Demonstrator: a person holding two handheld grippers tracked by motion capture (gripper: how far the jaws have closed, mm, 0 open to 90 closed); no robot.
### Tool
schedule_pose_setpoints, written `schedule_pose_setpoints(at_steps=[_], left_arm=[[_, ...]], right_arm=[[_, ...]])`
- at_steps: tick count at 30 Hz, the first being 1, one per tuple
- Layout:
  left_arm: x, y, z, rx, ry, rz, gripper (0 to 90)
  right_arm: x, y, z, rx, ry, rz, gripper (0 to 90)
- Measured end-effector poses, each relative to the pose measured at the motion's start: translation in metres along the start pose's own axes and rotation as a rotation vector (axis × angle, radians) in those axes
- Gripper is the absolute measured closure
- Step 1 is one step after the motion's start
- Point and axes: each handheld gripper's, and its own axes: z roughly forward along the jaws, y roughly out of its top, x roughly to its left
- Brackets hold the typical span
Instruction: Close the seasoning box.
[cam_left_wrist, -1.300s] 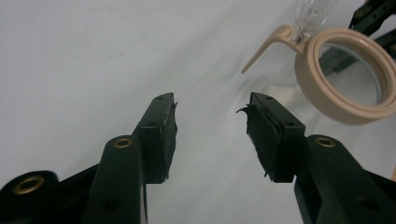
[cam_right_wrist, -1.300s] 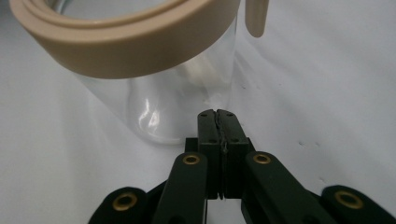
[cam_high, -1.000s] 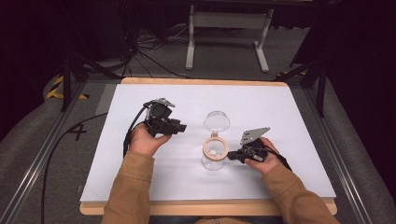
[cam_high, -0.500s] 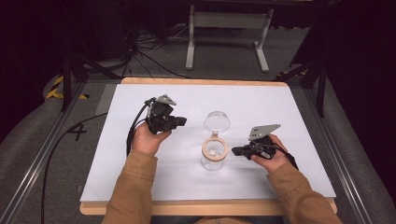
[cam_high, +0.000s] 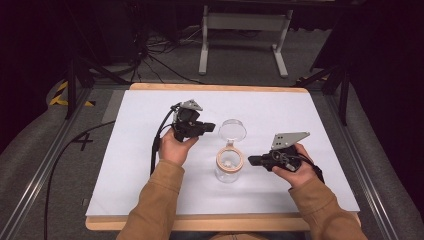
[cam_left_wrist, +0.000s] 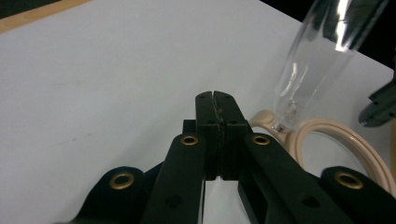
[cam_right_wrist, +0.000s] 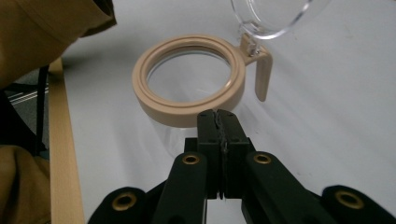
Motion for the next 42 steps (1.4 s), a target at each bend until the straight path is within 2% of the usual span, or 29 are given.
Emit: schedule_pose_setpoints(at_steps=[3,11,16,19,26,27,31,39,42], left_arm=[[0.002,0.0,0.007,0.012,-0.006,-0.009,89.4],[-0.005,0.004,0.013,-0.012,-0.027,0.026,88.0],[-0.009,0.005,0.014,-0.007,-0.031,0.046,87.7],[-0.012,0.004,0.013,-0.017,-0.03,0.055,87.3],[-0.02,0.004,0.011,-0.012,-0.044,0.082,87.3],[-0.022,0.004,0.009,0.002,-0.042,0.098,87.3],[-0.026,0.003,0.005,0.008,-0.031,0.112,87.2],[-0.024,0.0,-0.009,-0.009,-0.014,0.09,86.7],[-0.024,-0.001,-0.013,0.012,0.003,0.098,86.0]], right_arm=[[0.002,0.001,0.002,0.0,0.0,0.001,89.5],[0.009,0.011,0.006,-0.099,-0.004,0.039,89.7],[0.006,0.012,0.005,-0.145,-0.018,0.07,89.6],[0.003,0.013,0.003,-0.166,-0.003,0.093,89.6],[0.006,0.018,0.008,-0.17,0.025,0.089,89.6],[0.006,0.02,0.01,-0.17,0.03,0.085,89.6],[0.008,0.022,0.013,-0.166,0.043,0.078,89.6],[0.012,0.024,0.016,-0.13,0.061,0.06,89.6],[0.014,0.024,0.015,-0.118,0.064,0.05,89.7]])
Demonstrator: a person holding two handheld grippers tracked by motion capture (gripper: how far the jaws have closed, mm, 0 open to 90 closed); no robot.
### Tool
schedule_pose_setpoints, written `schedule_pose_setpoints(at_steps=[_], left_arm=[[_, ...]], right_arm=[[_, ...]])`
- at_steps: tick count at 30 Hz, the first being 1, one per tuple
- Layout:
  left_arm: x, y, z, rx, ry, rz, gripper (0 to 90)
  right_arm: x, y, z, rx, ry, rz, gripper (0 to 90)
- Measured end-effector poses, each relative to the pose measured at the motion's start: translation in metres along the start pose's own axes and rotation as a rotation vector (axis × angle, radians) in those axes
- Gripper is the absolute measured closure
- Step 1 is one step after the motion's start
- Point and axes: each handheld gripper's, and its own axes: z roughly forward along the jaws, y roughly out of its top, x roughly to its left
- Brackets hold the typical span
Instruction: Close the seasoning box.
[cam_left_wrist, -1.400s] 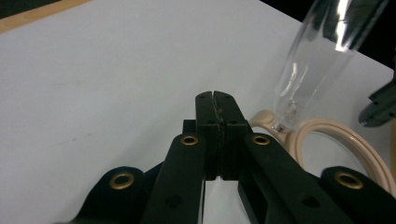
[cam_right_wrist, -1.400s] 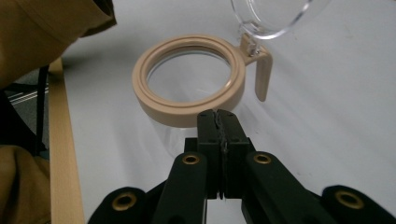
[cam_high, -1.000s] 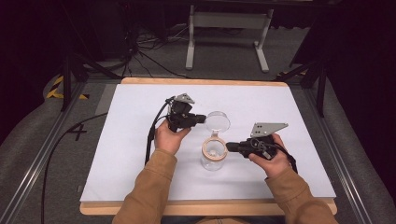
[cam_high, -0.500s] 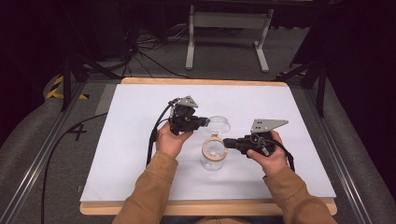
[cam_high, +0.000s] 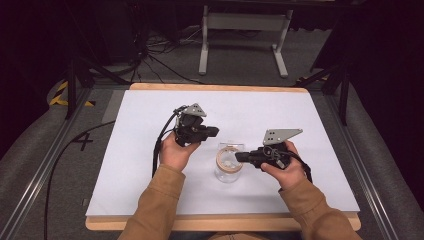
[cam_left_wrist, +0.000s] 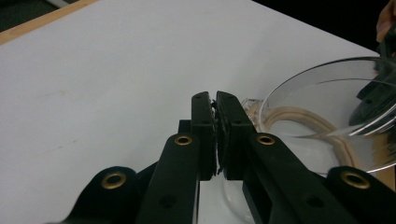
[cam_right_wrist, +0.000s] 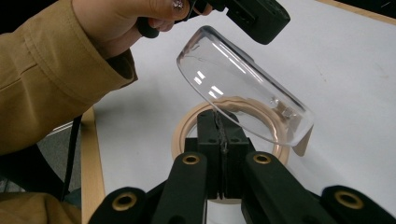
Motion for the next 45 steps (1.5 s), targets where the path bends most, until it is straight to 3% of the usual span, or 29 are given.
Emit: schedule_pose_setpoints(at_steps=[13,22,45], left_arm=[[0.001,-0.004,-0.019,0.041,0.025,-0.019,84.6],[0.004,-0.006,-0.023,0.06,0.029,-0.051,85.3],[0.006,-0.007,-0.024,0.06,0.02,-0.063,84.1]], right_arm=[[0.01,0.001,0.002,0.098,0.018,-0.024,89.8],[0.009,0.0,0.001,0.191,0.023,0.004,90.0],[0.007,-0.004,0.001,0.297,0.02,0.028,89.9]])
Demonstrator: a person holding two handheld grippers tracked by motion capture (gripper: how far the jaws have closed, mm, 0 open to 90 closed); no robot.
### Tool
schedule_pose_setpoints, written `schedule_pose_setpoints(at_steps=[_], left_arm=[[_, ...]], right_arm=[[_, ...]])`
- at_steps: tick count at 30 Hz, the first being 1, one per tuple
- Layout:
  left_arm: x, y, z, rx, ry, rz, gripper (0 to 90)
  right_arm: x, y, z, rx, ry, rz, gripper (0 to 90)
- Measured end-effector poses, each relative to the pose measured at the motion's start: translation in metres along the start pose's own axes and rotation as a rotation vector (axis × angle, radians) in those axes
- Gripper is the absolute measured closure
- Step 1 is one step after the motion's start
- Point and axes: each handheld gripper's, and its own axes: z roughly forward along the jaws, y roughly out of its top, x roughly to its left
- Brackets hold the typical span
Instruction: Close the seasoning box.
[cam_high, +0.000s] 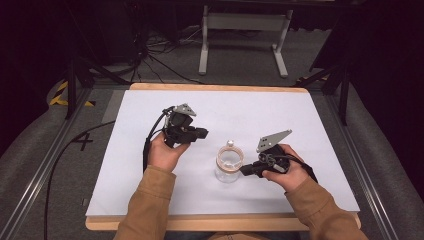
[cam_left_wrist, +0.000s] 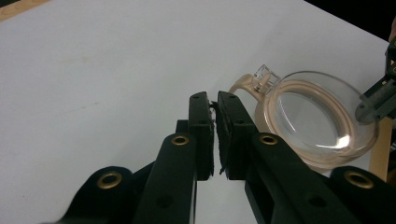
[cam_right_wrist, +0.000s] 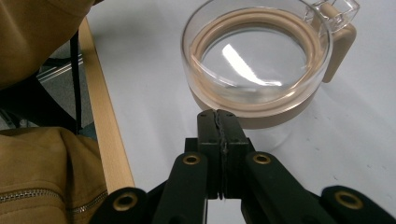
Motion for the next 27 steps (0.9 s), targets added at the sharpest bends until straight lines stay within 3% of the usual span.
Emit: schedule_pose_setpoints(at_steps=[8,16,23,27], left_arm=[[0.0,0.0,0.0,-0.002,0.001,-0.012,83.1],[0.0,-0.005,-0.009,-0.006,0.015,-0.021,82.2],[0.002,-0.017,-0.024,-0.007,0.058,-0.049,78.2],[0.005,-0.024,-0.031,-0.008,0.093,-0.052,76.5]], right_arm=[[0.001,0.001,-0.005,-0.012,-0.003,-0.002,89.8],[-0.003,0.004,-0.022,-0.098,-0.041,-0.014,84.1],[-0.024,0.008,-0.049,-0.176,-0.177,-0.011,71.5],[-0.035,0.007,-0.057,-0.193,-0.207,0.003,68.3]])
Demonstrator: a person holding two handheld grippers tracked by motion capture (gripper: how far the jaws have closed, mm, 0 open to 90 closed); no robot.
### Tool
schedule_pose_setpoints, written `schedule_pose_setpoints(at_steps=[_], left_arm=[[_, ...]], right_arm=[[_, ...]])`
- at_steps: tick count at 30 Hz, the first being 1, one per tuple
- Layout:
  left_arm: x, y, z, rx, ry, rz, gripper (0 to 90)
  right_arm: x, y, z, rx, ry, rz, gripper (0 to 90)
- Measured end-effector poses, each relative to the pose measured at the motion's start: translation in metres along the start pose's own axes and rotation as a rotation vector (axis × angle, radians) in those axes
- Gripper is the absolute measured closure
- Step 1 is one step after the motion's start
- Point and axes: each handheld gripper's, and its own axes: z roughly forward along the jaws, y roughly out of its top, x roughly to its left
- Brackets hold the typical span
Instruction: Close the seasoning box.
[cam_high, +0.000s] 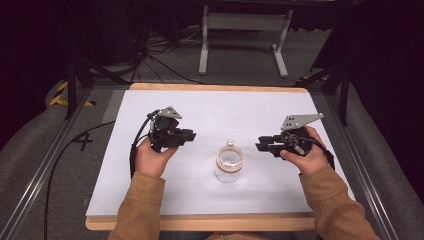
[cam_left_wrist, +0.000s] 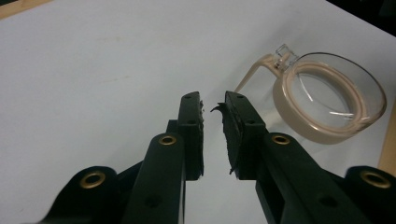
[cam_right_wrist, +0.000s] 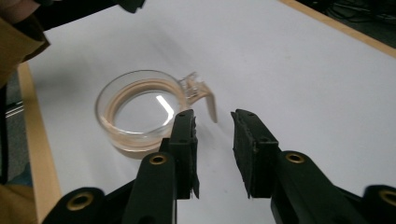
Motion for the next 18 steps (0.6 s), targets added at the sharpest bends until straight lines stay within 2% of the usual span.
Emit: schedule_pose_setpoints(at_steps=[5,8,10,13,15,17,18], left_arm=[[0.006,-0.005,-0.003,0.001,0.032,0.013,72.8],[0.013,-0.009,0.0,0.013,0.035,0.018,71.0],[0.018,-0.013,0.005,0.015,0.045,0.004,70.0],[0.025,-0.017,0.01,0.026,0.06,0.007,68.8],[0.029,-0.019,0.013,0.035,0.064,0.015,67.4],[0.03,-0.021,0.015,0.03,0.062,0.008,67.1],[0.031,-0.021,0.016,0.034,0.068,0.02,66.1]], right_arm=[[-0.022,-0.008,-0.005,-0.002,-0.053,0.028,61.5],[-0.036,-0.015,-0.006,-0.008,-0.089,0.05,56.3],[-0.047,-0.022,-0.007,-0.016,-0.113,0.062,53.5],[-0.061,-0.032,-0.005,-0.014,-0.133,0.091,52.0],[-0.072,-0.041,-0.001,0.014,-0.166,0.097,49.4],[-0.076,-0.045,0.001,0.034,-0.175,0.099,49.0],[-0.081,-0.05,0.004,0.043,-0.192,0.102,48.0]])
